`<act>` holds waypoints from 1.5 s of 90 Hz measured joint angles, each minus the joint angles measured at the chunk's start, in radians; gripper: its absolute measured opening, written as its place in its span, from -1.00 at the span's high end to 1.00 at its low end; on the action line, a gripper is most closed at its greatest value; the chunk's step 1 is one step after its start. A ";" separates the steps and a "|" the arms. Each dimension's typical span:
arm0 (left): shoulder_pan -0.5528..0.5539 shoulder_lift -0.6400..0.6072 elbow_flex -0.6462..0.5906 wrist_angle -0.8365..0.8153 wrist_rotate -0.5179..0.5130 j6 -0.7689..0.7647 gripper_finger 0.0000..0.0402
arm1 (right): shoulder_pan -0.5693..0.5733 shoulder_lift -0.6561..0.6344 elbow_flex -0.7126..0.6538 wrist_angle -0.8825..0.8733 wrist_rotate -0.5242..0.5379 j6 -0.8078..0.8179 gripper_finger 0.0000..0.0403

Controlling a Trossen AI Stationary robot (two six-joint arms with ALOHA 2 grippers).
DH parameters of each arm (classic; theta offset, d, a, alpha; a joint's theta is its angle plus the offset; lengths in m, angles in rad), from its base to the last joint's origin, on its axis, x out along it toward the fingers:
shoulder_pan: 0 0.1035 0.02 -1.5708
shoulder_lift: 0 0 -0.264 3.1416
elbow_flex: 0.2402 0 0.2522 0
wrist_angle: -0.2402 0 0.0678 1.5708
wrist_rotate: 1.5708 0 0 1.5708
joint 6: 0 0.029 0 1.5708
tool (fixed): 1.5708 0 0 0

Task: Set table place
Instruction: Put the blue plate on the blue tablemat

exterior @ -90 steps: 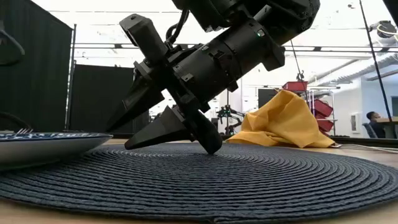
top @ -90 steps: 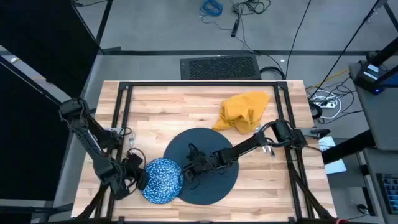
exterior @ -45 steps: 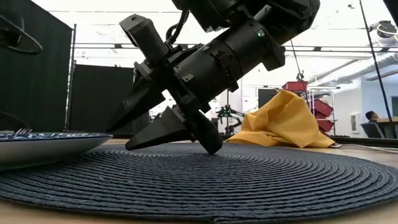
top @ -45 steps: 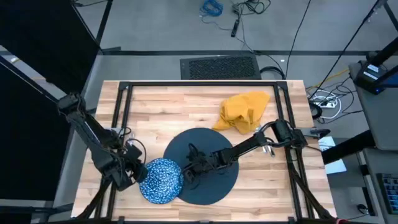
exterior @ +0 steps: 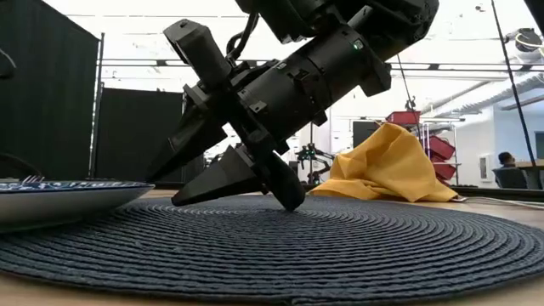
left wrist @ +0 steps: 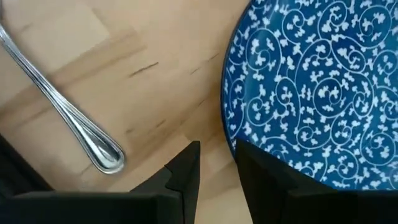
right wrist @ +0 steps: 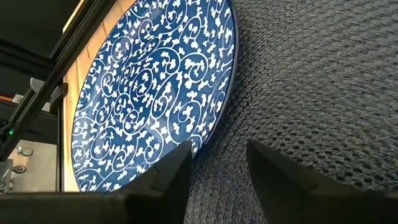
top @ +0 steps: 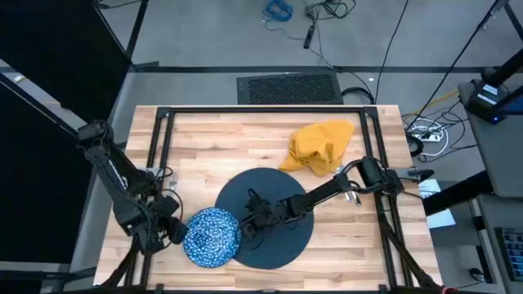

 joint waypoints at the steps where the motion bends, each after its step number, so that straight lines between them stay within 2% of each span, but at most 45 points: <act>1: 0.000 0.003 0.000 0.005 0.000 0.000 0.56 | 0.001 0.000 0.000 0.000 0.000 0.000 0.28; 31: 0.000 0.094 0.000 0.039 0.018 -0.050 0.56 | 0.016 0.000 0.000 0.000 0.003 0.002 0.28; 54: 0.003 0.098 -0.050 0.190 -0.007 -0.044 0.56 | 0.016 0.000 0.000 0.000 0.003 0.005 0.28; 83: 0.012 0.098 -0.073 0.194 -0.025 -0.049 0.56 | 0.016 0.000 0.000 0.001 0.003 0.006 0.28; 94: 0.021 0.098 -0.099 0.260 -0.026 -0.048 0.56 | 0.016 0.000 0.000 0.004 0.004 0.009 0.28; 103: 0.037 0.098 -0.118 0.322 -0.027 -0.022 0.56 | 0.016 0.000 0.000 0.005 0.007 0.016 0.28; 135: 0.127 0.098 -0.119 0.383 -0.079 0.119 0.56 | 0.016 0.000 0.000 0.014 0.007 0.033 0.28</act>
